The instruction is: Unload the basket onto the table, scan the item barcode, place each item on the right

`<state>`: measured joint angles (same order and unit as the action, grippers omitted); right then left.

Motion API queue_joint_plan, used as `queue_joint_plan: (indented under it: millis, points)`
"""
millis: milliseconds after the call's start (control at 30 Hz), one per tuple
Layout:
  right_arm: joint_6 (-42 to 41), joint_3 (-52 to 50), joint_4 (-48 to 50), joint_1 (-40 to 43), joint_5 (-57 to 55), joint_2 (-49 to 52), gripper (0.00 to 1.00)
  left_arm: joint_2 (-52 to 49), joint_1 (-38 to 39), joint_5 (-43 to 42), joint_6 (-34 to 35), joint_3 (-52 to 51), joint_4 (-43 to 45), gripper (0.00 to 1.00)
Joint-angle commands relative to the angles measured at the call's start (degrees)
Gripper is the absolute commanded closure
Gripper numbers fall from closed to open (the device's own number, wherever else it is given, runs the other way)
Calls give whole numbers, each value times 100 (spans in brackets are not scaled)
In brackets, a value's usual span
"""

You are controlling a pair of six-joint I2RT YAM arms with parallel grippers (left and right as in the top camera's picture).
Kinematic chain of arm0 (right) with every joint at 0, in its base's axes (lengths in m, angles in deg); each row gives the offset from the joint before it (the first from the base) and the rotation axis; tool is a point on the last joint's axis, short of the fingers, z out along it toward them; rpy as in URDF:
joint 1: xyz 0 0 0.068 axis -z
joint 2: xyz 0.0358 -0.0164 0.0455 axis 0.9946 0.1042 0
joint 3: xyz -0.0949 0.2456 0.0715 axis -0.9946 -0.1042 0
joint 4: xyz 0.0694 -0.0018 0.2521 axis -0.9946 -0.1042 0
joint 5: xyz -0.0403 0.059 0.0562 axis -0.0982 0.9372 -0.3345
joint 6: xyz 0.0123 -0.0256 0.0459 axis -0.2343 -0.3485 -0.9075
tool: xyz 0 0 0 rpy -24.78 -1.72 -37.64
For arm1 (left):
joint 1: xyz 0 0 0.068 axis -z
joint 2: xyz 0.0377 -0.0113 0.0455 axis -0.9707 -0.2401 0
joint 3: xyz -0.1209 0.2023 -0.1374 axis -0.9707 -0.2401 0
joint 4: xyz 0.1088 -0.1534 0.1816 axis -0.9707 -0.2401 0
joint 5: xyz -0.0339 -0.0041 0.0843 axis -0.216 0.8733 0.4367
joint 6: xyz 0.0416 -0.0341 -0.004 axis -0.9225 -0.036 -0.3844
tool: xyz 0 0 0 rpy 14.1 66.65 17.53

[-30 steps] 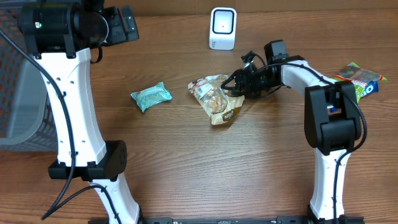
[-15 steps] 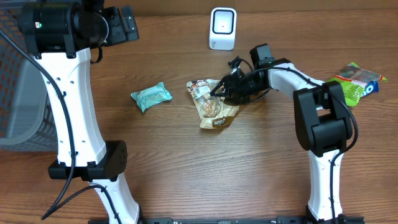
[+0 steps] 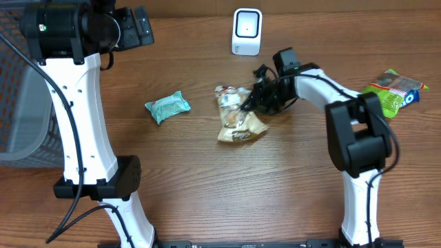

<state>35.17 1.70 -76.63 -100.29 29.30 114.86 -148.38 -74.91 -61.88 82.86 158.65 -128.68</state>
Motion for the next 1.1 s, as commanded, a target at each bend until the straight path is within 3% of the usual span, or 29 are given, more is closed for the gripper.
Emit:
queue_joint_plan:
  millis: [0, 133, 167, 200, 267, 467, 733, 900, 967, 1000, 1033, 1067]
  points:
    - [-22, 133, -267, 2, -2900, -1176, 96, 103, 35, 17, 35, -11, 7, 0]
    - [-24, 341, -651, -319, -5442, -1775, 96, 103, 35, 17, 35, -9, 7, 0]
    - [-24, 439, -870, -610, -6988, -1926, 96, 103, 35, 15, 35, -9, 7, 0]
    - [-24, 481, -977, -774, -7737, -1934, 96, 103, 35, 17, 35, -9, 7, 0]
    - [-26, 490, -1080, -1084, -8776, -1932, 96, 103, 33, 17, 37, -11, 7, 0]
    - [-280, 476, -1375, -2022, -9925, -1528, 96, 103, 33, 15, 35, -9, 7, 0]
    - [-81, 476, -2247, -2929, -12249, -33, 92, 103, 35, 15, 35, -9, 7, 0]
    - [-223, 476, -2317, -3368, -12314, 330, 87, 103, 33, 17, 35, -9, 7, 0]
    - [-284, 514, -2232, -3512, -12225, 321, 78, 103, 33, 17, 35, -9, 7, 0]
    - [-282, 610, -2267, -3637, -11930, 319, 49, 103, 33, 17, 35, -9, 7, 0]
    - [-282, 675, -2332, -3689, -11665, 317, 33, 103, 33, 17, 35, -9, 7, 0]
    - [-286, 772, -2452, -3735, -11320, 317, 25, 103, 33, 17, 37, -9, 7, 0]
